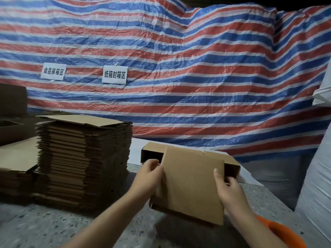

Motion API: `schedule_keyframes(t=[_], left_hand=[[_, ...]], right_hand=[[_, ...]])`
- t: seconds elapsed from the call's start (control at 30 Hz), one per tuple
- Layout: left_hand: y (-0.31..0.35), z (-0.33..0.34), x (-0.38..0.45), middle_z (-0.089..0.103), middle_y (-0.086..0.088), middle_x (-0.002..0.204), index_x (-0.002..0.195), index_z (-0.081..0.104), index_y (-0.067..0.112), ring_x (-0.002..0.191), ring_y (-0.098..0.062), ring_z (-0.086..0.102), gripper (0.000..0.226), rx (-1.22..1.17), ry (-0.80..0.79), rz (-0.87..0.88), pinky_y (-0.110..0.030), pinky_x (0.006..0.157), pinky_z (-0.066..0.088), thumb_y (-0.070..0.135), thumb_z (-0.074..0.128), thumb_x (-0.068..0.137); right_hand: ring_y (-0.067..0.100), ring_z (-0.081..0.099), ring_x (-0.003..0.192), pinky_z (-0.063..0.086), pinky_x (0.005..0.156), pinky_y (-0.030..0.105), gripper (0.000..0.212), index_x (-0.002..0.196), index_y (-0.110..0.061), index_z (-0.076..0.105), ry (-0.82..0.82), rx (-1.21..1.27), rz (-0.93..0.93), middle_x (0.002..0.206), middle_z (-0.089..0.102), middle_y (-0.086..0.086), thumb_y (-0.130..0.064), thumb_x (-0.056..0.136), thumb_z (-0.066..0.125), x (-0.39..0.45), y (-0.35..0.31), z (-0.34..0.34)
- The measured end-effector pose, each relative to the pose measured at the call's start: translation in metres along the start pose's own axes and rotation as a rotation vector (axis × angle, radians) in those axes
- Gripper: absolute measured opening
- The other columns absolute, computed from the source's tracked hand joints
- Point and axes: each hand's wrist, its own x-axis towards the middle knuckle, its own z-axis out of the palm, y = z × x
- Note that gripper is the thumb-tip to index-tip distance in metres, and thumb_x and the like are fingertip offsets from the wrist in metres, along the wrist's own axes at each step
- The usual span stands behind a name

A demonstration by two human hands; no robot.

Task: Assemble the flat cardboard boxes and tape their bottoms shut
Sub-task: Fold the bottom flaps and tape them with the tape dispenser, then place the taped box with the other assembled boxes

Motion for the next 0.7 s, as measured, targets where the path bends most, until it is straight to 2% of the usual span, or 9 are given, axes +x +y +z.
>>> schedule_keyframes(t=[0.07,0.1,0.2,0.3,0.37,0.47,0.6,0.7], left_hand=[[-0.004,-0.002,0.031,0.060,0.019,0.093,0.105,0.058,0.030,0.086,0.003,0.055,0.017,0.090,-0.019,-0.013,-0.010,0.053,0.042,0.018,0.053,0.095],[-0.010,-0.003,0.047,0.062,0.017,0.091,0.103,0.062,0.030,0.084,0.000,0.058,0.019,0.122,-0.017,-0.020,-0.012,0.052,0.043,0.017,0.052,0.094],[-0.031,-0.004,0.096,0.067,0.009,0.092,0.114,0.068,0.018,0.091,-0.018,0.065,0.025,0.152,0.068,-0.076,-0.028,0.068,0.050,0.017,0.054,0.093],[-0.057,-0.004,0.143,0.066,0.006,0.095,0.118,0.068,0.017,0.091,-0.017,0.062,0.028,0.297,0.097,-0.113,-0.027,0.070,0.045,0.025,0.053,0.096],[-0.073,-0.005,0.171,0.067,0.000,0.104,0.112,0.069,0.017,0.095,-0.019,0.061,0.026,0.453,0.065,-0.137,-0.028,0.077,0.048,0.026,0.050,0.098],[-0.093,-0.005,0.205,0.065,-0.007,0.105,0.090,0.060,0.016,0.097,-0.025,0.059,0.021,0.620,0.047,-0.156,-0.032,0.083,0.047,0.023,0.042,0.098],[-0.103,-0.003,0.238,0.063,-0.010,0.118,0.111,0.058,0.012,0.107,-0.027,0.058,0.026,0.839,0.040,-0.173,-0.028,0.078,0.042,0.024,0.039,0.099],[-0.105,-0.003,0.254,0.064,-0.011,0.113,0.103,0.059,0.009,0.101,-0.028,0.060,0.020,0.915,0.049,-0.136,-0.025,0.071,0.039,0.020,0.044,0.098]], right_hand=[[0.027,0.061,0.103,0.050,0.089,0.045,0.062,0.120,-0.015,0.057,-0.037,0.022,0.093,0.111,0.065,0.006,-0.070,0.095,0.040,0.029,-0.012,0.015],[0.026,0.061,0.100,0.049,0.087,0.044,0.059,0.116,-0.014,0.059,-0.063,0.049,0.134,0.107,0.066,0.007,-0.066,0.098,0.039,0.044,-0.014,0.026],[0.025,0.060,0.096,0.045,0.079,0.039,0.042,0.115,-0.014,0.063,-0.164,0.157,0.214,0.105,0.068,0.008,-0.047,0.104,0.039,0.084,-0.014,0.065],[0.024,0.060,0.095,0.041,0.061,0.032,0.037,0.121,-0.011,0.063,-0.236,0.153,0.271,0.110,0.068,0.010,-0.037,0.103,0.043,0.119,-0.005,0.105],[0.024,0.062,0.089,0.042,0.058,0.030,0.031,0.118,-0.008,0.063,-0.246,0.150,0.296,0.103,0.069,0.011,-0.029,0.103,0.047,0.142,0.003,0.130],[0.028,0.064,0.091,0.048,0.068,0.031,0.031,0.116,-0.002,0.062,-0.236,0.101,0.289,0.102,0.068,0.013,-0.027,0.101,0.052,0.168,0.015,0.165],[0.031,0.062,0.106,0.045,0.080,0.032,0.041,0.126,-0.001,0.059,-0.257,0.117,0.280,0.118,0.066,0.015,-0.032,0.100,0.052,0.195,0.017,0.195],[0.031,0.060,0.114,0.047,0.091,0.035,0.046,0.130,-0.007,0.060,-0.322,0.177,0.322,0.127,0.065,0.012,-0.040,0.099,0.050,0.207,0.012,0.205]])
